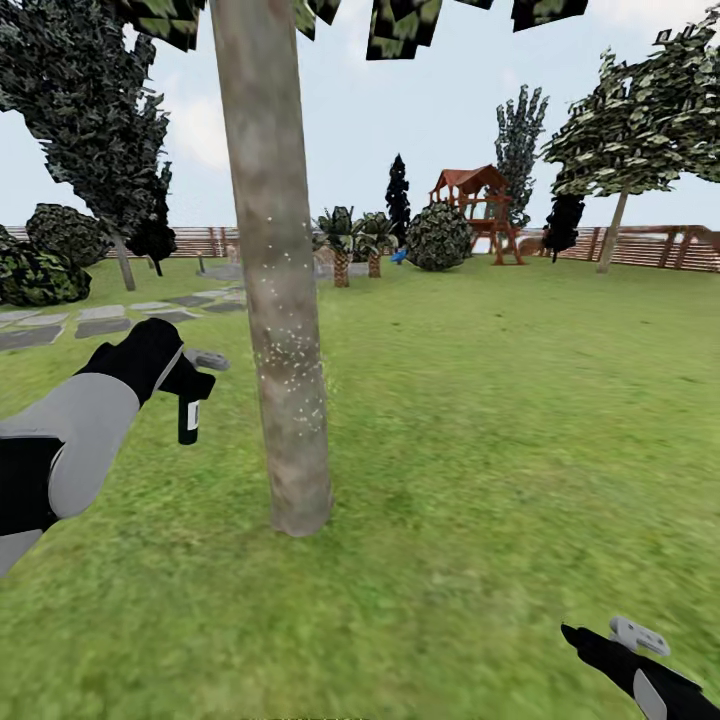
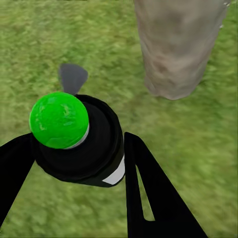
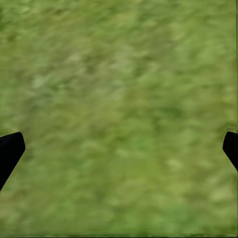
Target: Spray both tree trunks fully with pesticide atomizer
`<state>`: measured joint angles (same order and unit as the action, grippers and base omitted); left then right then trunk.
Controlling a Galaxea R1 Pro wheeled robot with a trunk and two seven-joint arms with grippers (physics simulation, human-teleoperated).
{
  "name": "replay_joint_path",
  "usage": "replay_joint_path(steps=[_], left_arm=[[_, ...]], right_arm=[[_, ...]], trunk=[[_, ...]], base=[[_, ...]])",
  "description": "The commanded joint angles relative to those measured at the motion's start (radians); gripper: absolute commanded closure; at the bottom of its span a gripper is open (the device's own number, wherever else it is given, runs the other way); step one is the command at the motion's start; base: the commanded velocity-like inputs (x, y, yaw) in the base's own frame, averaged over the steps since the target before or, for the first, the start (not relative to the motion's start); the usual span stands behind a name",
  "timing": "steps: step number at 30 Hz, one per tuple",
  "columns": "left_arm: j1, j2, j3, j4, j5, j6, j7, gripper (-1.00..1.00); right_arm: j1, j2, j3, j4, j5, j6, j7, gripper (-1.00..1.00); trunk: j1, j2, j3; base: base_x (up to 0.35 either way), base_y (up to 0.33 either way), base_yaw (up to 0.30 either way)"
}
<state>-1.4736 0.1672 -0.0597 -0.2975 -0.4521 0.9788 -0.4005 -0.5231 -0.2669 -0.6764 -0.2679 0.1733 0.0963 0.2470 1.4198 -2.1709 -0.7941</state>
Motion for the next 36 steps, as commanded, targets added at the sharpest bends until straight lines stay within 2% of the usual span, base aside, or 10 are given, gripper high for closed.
replay_joint_path(steps=[1, 28, 36], left_arm=[[0.0, 0.0, 0.0, 0.0, 0.0, 0.0, 0.0, 1.0], [0.0, 0.0, 0.004, -0.007, 0.0, 0.003, 0.0, 1.0], [-0.008, -0.003, 0.004, -0.01, 0.0, 0.004, -0.006, 1.0]], right_arm=[[0.0, 0.0, 0.0, 0.0, 0.0, 0.0, 0.0, -1.0], [0.0, 0.0, 0.0, 0.0, 0.0, 0.0, 0.0, -1.0], [0.0, 0.0, 0.0, 0.0, -0.001, 0.0, -0.001, -1.0]], trunk=[[0.0, 0.0, 0.0], [0.0, 0.0, 0.0], [0.0, 0.0, 0.0]], base=[[-0.101, 0.316, -0.232], [-0.099, 0.316, -0.272], [-0.008, 0.29, -0.091]])
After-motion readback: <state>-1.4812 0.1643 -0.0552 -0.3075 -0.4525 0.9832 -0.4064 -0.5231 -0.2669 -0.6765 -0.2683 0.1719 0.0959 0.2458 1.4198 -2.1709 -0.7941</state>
